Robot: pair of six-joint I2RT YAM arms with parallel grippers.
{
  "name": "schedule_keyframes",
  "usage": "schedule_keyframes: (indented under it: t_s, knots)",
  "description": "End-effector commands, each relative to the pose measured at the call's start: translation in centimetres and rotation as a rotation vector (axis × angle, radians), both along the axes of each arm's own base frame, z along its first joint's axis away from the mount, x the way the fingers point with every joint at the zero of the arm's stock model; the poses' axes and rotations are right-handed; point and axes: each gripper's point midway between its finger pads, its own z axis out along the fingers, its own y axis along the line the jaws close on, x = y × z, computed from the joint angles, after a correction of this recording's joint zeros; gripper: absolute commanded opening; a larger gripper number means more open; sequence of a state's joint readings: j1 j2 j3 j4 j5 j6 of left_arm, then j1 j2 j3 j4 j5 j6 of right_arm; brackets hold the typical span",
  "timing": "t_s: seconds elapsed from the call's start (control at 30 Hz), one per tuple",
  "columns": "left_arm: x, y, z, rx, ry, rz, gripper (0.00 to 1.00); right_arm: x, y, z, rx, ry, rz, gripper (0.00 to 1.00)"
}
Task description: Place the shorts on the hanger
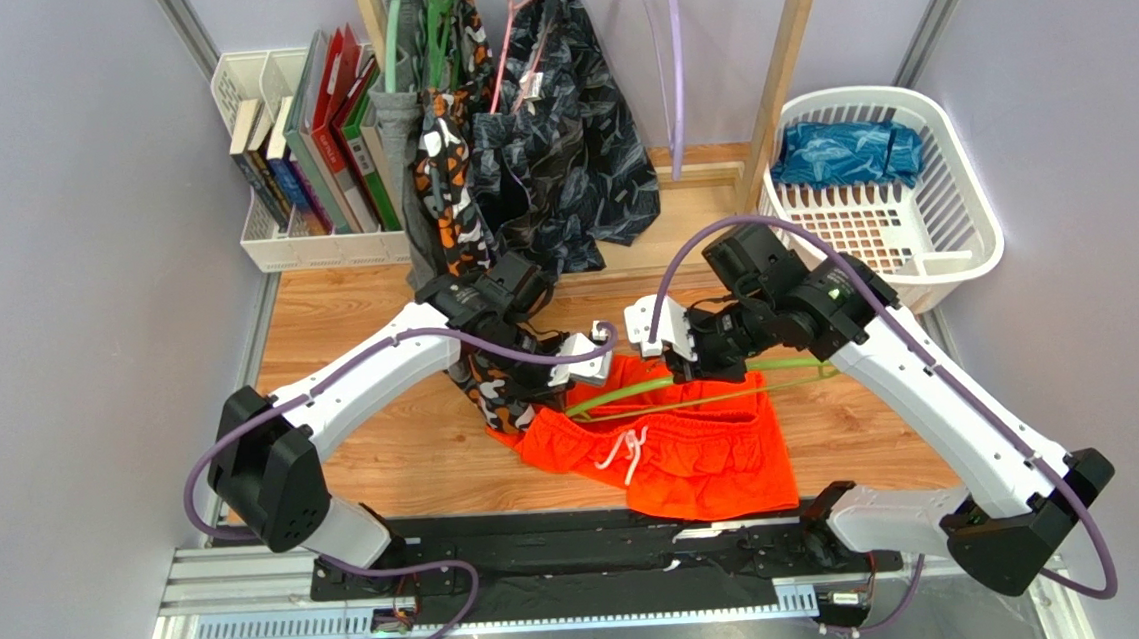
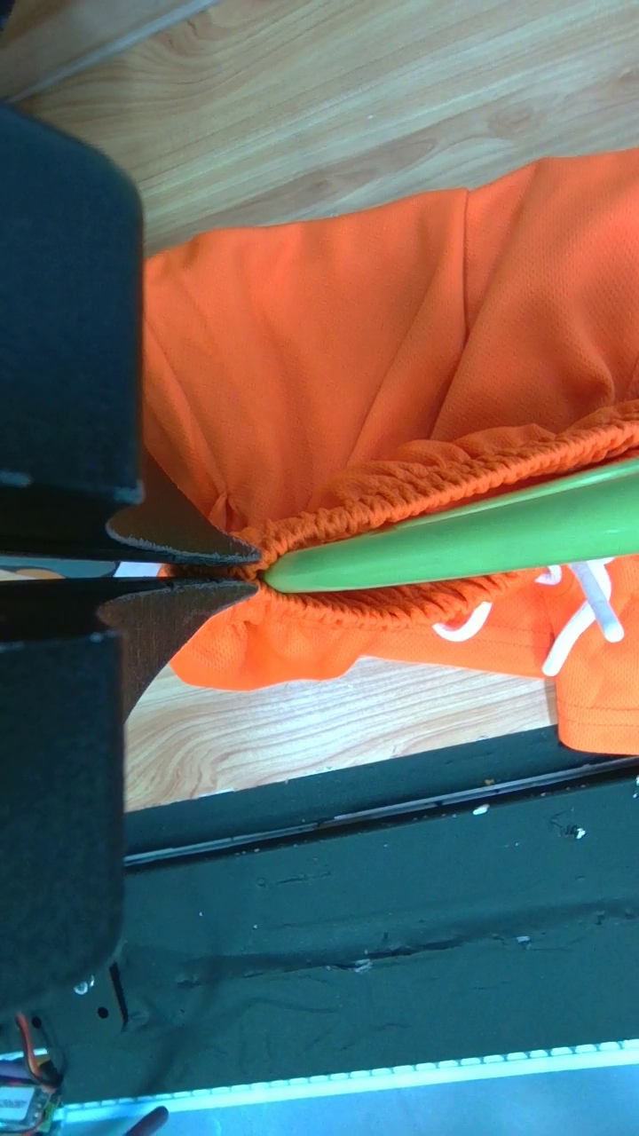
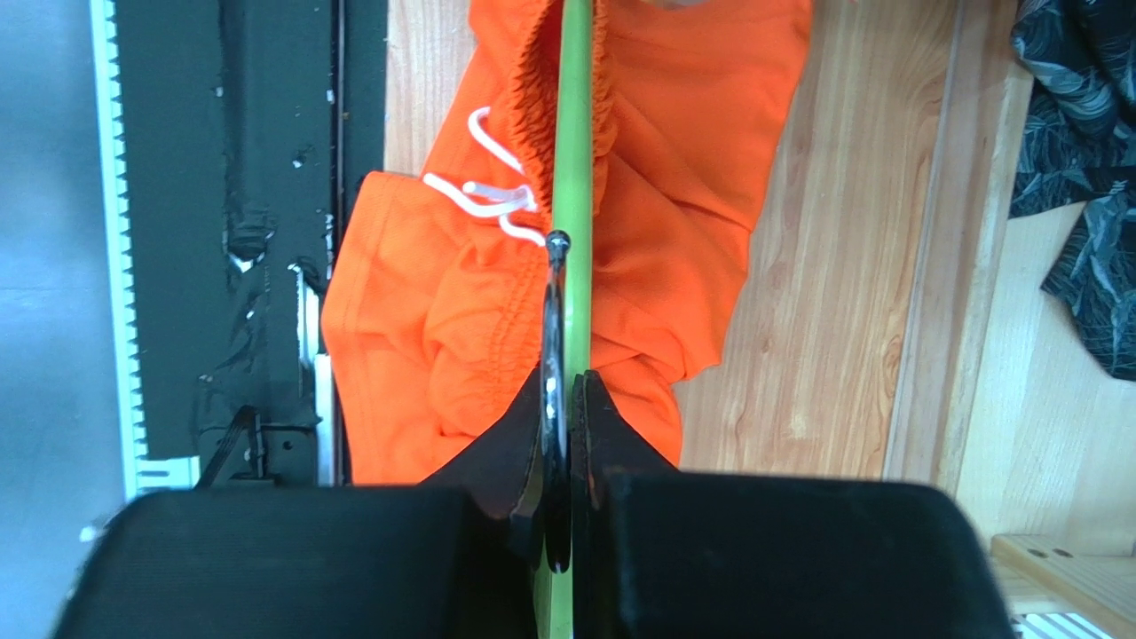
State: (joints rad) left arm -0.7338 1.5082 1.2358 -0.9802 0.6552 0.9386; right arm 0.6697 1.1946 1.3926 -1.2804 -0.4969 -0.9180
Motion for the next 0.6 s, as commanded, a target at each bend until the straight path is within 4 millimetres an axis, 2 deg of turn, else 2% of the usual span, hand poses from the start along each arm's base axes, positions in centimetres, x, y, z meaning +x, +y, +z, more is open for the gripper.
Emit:
schedule_keyframes:
  t_s: [0.0, 0.33, 0.57]
  knots:
    - [-0.6, -0.7, 2.6, -0.072, 0.014, 0.006, 0.00, 2.5, 2.0, 0.6, 0.072, -0.083, -0.029, 0.00]
    - [-0.8, -2.1, 6.0, -0.176, 0.037, 0.057, 0.00, 1.9, 4.6, -0.7, 0.200, -0.007, -0.012, 0.00]
    - [-0.2, -3.0, 6.7, -0.205, 0.068, 0.129, 0.00, 2.2, 5.7, -0.5, 0.278, 0.005, -0.037, 0.00]
